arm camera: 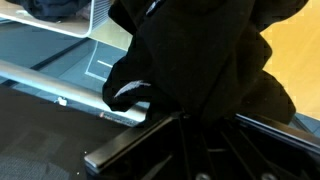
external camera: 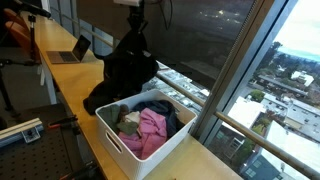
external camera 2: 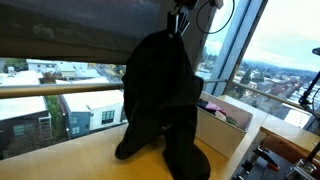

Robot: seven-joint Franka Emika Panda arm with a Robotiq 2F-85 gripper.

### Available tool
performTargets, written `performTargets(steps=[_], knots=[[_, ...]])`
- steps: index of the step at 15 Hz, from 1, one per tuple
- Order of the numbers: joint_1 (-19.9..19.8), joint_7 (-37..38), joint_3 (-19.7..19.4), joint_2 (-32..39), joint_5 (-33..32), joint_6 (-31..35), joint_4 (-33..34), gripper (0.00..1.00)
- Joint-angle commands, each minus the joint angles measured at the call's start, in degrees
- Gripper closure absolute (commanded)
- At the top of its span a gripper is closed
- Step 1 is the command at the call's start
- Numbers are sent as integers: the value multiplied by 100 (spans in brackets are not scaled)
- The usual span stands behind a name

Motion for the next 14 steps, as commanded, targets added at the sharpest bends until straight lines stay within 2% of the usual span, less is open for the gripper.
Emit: performTargets(steps=[1,8,11,14], knots=[[-161,91,149,-507,326,708,-1444,98],[106,-41,304,-1217,586,1443,-3599,98],[-19,-191,260,-1510,609,2218,-4579,98],[-146,-308,232,-1496,585,2908,-5118,98]])
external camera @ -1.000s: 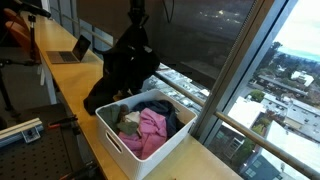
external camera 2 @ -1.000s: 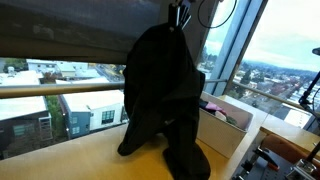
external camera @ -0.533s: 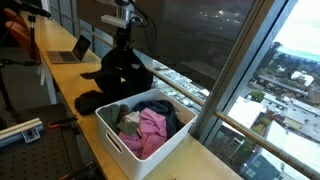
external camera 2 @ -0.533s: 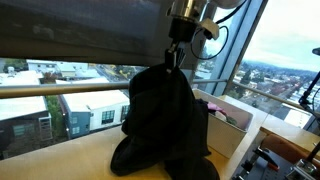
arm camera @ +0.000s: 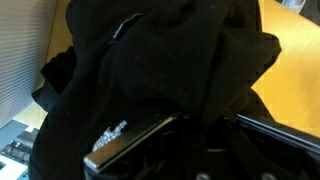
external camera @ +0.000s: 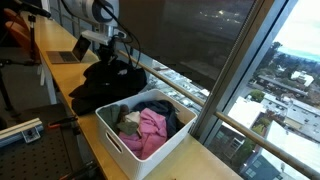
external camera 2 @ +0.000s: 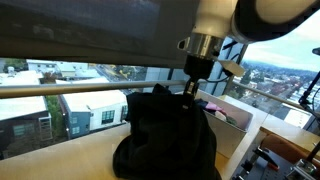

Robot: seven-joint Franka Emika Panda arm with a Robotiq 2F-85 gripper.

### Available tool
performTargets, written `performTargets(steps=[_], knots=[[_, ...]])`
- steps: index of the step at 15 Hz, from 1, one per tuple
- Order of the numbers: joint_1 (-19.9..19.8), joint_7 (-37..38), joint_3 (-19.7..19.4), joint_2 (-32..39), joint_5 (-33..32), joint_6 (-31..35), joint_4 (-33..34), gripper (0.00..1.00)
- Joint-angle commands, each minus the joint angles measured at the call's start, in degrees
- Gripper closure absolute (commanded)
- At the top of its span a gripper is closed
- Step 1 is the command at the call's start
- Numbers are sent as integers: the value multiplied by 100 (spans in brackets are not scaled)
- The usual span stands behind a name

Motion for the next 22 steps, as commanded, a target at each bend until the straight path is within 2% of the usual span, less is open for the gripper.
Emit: performTargets(steps=[1,2,3,4,8,12,16,19,22], knots=[[-167,-295,-53,-216,109,743,-762,98],[-187,-320,-52,-258,103,836,-838,68],[-208,-353,-37,-330,119,885,-900,67],[-222,-374,-9,-464,163,841,-908,61],[-301,-504,21,-1241,398,390,-829,32],[-597,-836,-305,-1926,568,-64,-614,2],[-1052,-1362,-847,-1805,461,186,-480,0],[-1370,-1734,-1161,-1226,500,601,-326,0],[-1619,-1805,-1303,-458,477,956,-114,0]])
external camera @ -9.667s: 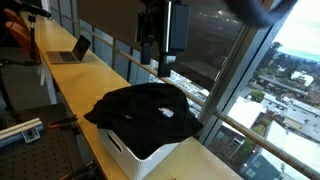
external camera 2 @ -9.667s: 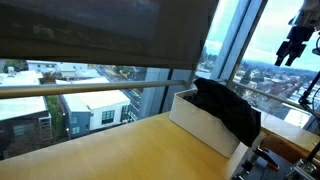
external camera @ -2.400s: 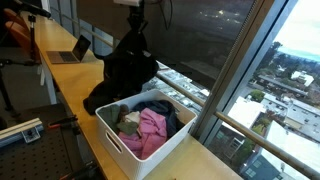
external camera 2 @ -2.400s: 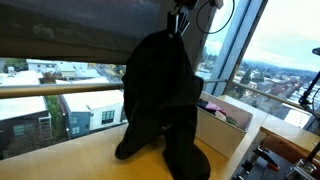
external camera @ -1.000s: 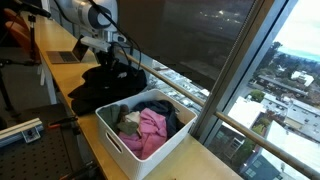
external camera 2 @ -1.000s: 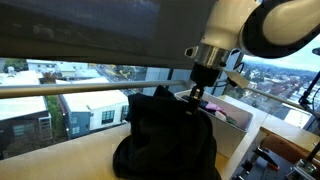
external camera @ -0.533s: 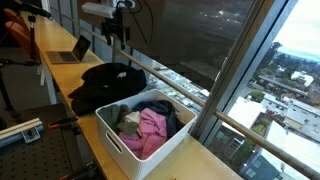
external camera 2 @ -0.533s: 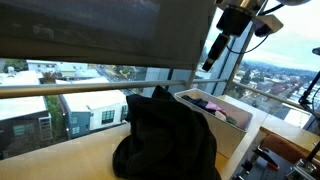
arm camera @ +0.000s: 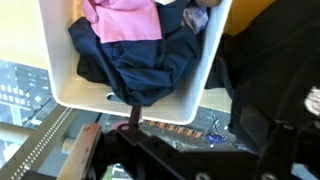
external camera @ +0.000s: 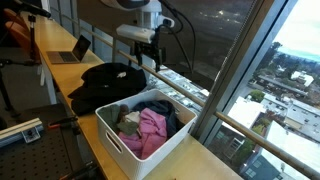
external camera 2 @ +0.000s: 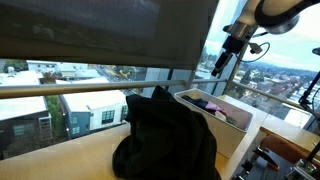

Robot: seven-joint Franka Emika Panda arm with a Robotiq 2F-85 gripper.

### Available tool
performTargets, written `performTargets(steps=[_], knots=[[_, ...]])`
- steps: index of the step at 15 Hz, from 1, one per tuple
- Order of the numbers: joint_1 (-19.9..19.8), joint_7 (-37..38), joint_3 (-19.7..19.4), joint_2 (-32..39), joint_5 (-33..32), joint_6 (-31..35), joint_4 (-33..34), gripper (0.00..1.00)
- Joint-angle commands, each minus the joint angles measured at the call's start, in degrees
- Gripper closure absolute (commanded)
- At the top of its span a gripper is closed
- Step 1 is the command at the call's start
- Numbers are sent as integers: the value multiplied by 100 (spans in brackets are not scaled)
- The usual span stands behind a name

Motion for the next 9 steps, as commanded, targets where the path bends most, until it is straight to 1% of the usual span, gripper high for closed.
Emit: performTargets(steps=[1,6,9], knots=[[-204,-138,-104,1021,69,371,451,0],[-381,23,-229,2348,-246,834,961,0],[-336,182,-413,2968,-531,993,1314,0]])
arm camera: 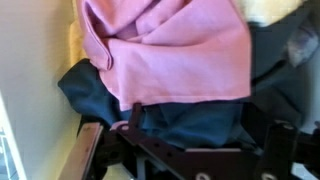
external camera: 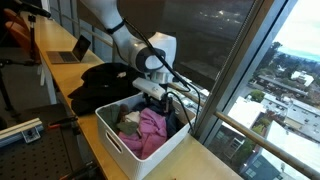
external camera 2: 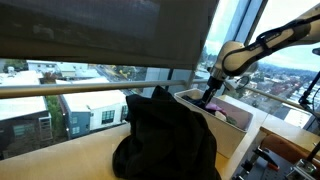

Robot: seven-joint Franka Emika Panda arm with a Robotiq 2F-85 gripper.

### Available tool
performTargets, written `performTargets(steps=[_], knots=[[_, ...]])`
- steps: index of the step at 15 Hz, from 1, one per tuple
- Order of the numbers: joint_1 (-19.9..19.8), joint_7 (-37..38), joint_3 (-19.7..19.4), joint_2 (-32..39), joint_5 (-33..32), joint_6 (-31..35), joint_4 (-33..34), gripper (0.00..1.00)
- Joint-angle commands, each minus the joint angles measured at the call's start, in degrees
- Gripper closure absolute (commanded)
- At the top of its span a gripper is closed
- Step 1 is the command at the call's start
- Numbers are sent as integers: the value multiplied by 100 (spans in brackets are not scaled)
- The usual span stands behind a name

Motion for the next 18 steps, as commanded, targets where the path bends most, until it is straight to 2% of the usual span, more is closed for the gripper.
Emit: performTargets(steps=[1,6,7,9,14,18], knots=[[68,255,-222,734,-441,130,585,0],[41,431,-219,1377,-568,-248,848,0],[39,458,-202,1438,-540,-312,864,25],[8,493,-159,1447,-461,-406,882,34],[-69,521,-104,1143,-343,-831,999,70],[-281,321,76,543,24,-1333,997,100]])
